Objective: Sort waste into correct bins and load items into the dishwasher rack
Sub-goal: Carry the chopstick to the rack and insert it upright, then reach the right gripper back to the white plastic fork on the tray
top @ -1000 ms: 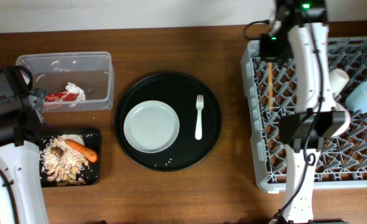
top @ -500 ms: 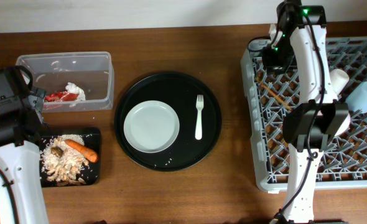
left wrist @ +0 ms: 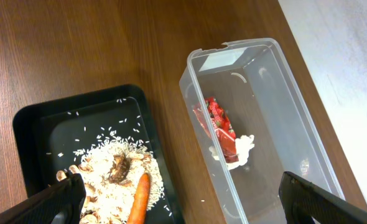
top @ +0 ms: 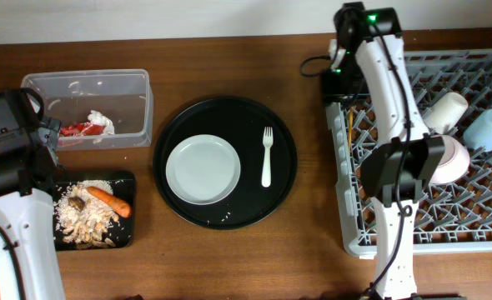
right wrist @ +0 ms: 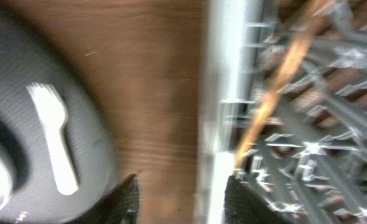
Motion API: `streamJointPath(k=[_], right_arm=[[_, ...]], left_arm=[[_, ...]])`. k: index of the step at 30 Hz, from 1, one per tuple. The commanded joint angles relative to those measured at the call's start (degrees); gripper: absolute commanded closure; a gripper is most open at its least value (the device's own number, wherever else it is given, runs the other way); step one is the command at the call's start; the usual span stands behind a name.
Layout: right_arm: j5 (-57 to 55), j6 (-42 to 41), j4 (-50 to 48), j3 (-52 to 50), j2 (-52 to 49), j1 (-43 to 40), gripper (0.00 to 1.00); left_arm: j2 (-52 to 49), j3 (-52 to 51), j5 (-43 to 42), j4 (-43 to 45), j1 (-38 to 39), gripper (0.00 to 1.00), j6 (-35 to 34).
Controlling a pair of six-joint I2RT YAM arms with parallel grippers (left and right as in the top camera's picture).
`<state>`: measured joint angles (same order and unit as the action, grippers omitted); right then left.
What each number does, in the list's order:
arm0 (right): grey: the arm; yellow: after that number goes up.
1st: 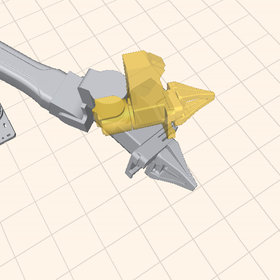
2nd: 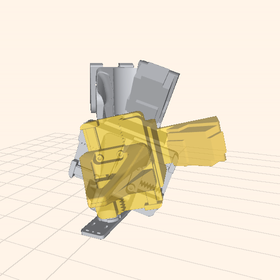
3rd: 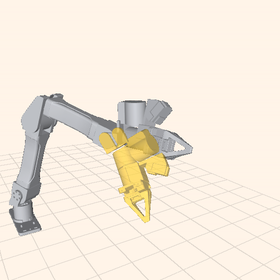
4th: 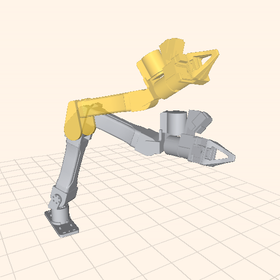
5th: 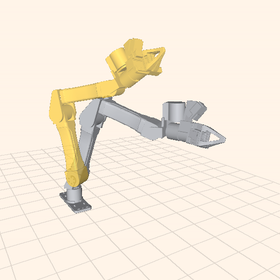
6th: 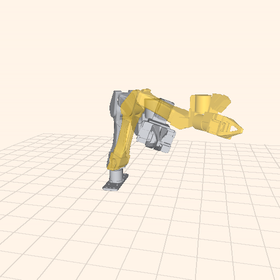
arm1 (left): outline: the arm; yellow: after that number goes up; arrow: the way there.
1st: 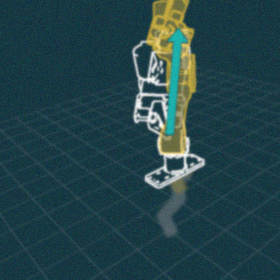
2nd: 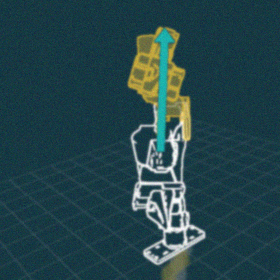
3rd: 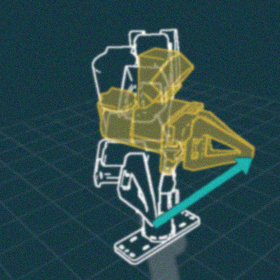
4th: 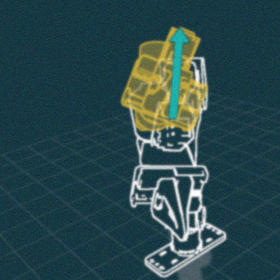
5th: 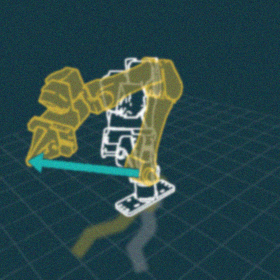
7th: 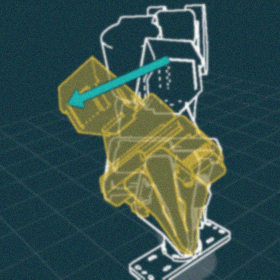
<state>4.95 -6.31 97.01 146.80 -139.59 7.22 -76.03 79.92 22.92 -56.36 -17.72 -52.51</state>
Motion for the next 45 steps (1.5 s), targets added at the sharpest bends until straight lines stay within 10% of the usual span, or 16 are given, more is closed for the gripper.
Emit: streamJointPath(k=[1, 3, 22, 41, 45], right_arm=[[5.6, -3.7, 0.3, 1.4, 4.1, 5.1, 0.26], [5.6, -3.7, -0.1, 1.4, 4.0, 8.1, 0.01], [-0.7, -16.7, -17.8, -26.1, 0.3, 21.2, 0.02], [-2.6, -18.2, -27.2, -32.9, 0.3, 21.2, 0.81], [-2.6, -18.2, -25.3, -30.9, 0.4, 21.2, 0.83]], left_arm=[[0.0, -0.1, 0.4, 0.0, -0.2, 0.01, -0.6], [0.0, -0.1, 0.4, 0.0, -0.2, 0.01, -0.6], [0.0, -0.1, 0.4, 0.0, -0.2, 0.01, -0.6], [0.0, -0.1, 0.4, 0.0, -0.2, 0.01, -0.6], [0.0, -0.1, 0.4, 0.0, -0.2, 0.01, -0.6]])
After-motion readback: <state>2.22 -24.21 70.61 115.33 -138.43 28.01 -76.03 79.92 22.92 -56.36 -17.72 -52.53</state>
